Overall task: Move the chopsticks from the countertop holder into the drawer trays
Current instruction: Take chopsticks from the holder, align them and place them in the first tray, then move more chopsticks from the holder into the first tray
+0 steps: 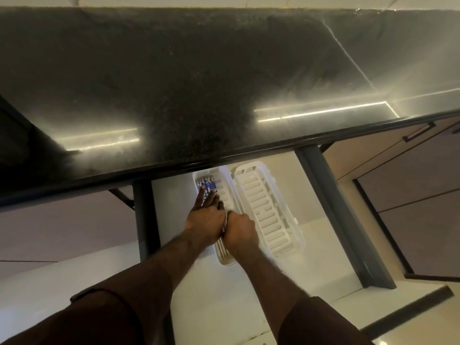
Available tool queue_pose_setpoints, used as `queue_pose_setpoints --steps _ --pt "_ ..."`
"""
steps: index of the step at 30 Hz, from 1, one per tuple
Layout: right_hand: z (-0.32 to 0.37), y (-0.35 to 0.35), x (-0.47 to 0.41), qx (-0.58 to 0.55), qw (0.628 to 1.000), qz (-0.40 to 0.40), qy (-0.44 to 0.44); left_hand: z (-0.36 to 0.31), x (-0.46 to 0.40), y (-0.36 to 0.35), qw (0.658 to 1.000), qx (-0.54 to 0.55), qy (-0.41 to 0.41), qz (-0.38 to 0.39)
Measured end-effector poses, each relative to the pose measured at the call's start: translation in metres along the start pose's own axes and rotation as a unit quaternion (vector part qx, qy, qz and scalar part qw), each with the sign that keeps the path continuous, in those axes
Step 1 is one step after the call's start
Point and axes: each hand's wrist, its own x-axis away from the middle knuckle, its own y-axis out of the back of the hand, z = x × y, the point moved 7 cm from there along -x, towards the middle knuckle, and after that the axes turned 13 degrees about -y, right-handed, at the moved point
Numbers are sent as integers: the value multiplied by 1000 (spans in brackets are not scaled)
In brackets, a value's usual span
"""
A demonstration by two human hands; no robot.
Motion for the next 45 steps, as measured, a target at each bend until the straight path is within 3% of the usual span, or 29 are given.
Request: queue_pose_setpoints --steps 2,9,13,17,22,32,35,40,45 --pt "1 15 9 5 1000 -25 14 0 4 7 999 34 2 3" --pt "13 93 65 -47 992 -102 54 -4 60 75 979 155 31 -130" --pt "21 144 117 -72 984 -131 93 -3 111 145 936 238 75 -246" --pt "30 196 194 -147 948 -212 188 0 183 212 892 236 121 -365" --pt "40 235 279 -193 913 -244 265 -1 273 276 817 260 153 -491" --pt "143 258 381 -213 870 -261 361 57 414 318 757 224 206 -578" --pt "190 241 396 -216 866 -256 372 91 451 310 756 215 215 -579" --pt "270 206 406 -212 865 -258 375 155 484 289 796 196 170 -546" --pt "340 179 397 -213 879 -253 343 219 509 284 810 187 130 -541"
